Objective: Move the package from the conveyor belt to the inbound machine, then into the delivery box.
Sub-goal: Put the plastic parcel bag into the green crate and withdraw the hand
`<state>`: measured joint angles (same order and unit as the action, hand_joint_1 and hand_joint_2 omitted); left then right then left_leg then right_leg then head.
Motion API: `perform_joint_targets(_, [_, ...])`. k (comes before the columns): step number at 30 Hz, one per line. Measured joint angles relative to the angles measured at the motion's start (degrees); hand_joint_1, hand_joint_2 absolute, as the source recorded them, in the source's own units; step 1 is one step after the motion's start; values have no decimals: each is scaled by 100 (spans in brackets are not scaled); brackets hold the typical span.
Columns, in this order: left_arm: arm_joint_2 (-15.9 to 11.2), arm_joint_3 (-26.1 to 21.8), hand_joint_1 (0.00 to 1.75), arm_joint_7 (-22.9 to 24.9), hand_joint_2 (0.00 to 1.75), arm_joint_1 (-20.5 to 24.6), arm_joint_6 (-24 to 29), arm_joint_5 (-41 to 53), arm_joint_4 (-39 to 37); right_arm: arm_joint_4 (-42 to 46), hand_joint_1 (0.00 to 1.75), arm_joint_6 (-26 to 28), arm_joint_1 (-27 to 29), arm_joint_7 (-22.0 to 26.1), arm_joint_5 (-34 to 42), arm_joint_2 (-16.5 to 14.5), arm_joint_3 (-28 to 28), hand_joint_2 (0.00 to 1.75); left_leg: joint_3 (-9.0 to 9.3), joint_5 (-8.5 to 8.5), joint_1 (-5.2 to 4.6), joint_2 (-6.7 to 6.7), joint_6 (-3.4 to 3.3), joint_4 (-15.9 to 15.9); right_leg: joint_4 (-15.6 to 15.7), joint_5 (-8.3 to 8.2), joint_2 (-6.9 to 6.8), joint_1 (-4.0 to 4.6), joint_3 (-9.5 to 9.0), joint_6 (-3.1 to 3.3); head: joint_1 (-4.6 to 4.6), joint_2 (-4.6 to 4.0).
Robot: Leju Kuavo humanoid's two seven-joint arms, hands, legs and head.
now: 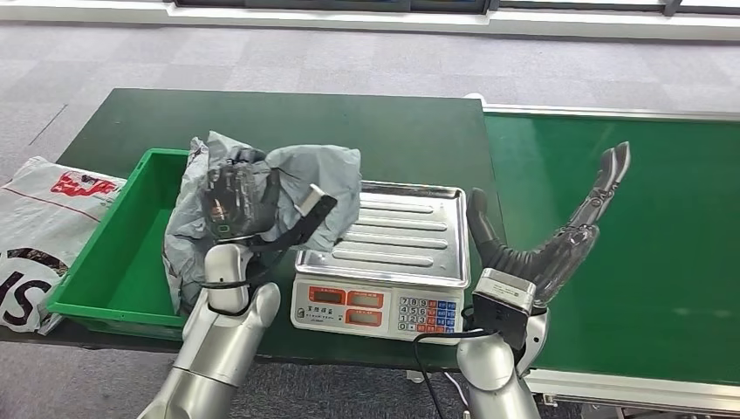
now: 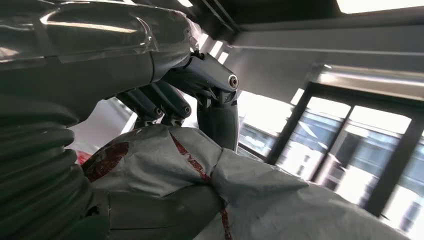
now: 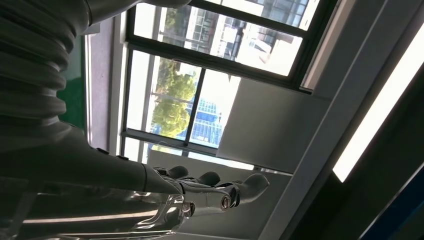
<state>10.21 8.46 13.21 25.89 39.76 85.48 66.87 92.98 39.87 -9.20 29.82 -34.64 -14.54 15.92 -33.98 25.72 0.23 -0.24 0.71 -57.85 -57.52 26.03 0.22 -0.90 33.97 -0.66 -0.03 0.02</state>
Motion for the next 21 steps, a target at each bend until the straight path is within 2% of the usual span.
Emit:
perform_joint_targets(2, [-458, 212, 175, 781, 175, 65, 0, 3, 313, 0, 0, 0, 4, 10, 55, 3, 11, 175, 0, -2, 1, 5, 9, 0, -1, -1, 7, 9, 6, 4, -1, 0])
perform_joint_targets(4, [-891, 464, 175, 1284, 175, 170, 0, 5, 495, 0, 0, 0, 7, 32, 103, 4, 13, 175, -4, -9, 9, -5, 19, 0, -2, 0, 1, 19, 7, 8, -1, 0])
perform_joint_targets(6, [-1237, 713, 175, 1549, 175, 257, 0, 8, 583, 0, 0, 0, 9, 52, 122, 5, 14, 175, -5, -12, 17, -12, 24, 1, -3, 1, -4, 22, 6, 10, -1, 0])
perform_joint_targets(9, [-1617, 1072, 175, 1933, 175, 399, 0, 9, 524, 0, 0, 0, 23, 86, 136, 7, 15, 175, -6, -12, 23, -10, 24, 0, -3, -1, -1, 20, 7, 12, -1, 0])
perform_joint_targets(11, [-1781, 1282, 175, 2126, 175, 523, 0, 9, 321, 1, 0, 0, 36, 121, 156, 9, 15, 175, -5, -12, 23, -9, 24, 0, -3, -2, 0, 18, 6, 13, -1, 1])
perform_joint_targets(14, [-1916, 1425, 175, 2127, 175, 665, 0, 9, -126, 4, 0, 0, 78, 197, 184, 16, 15, 175, -5, -12, 23, -9, 24, -1, -2, -3, 0, 17, 5, 13, 1, 0])
perform_joint_targets(21, [-2000, 1441, 175, 1953, 175, 851, -352, 9, -917, 4, 0, 0, 118, 320, 263, 27, 8, 175, -5, -12, 23, -6, 24, -1, -2, -7, 3, 18, 7, 13, -1, 0])
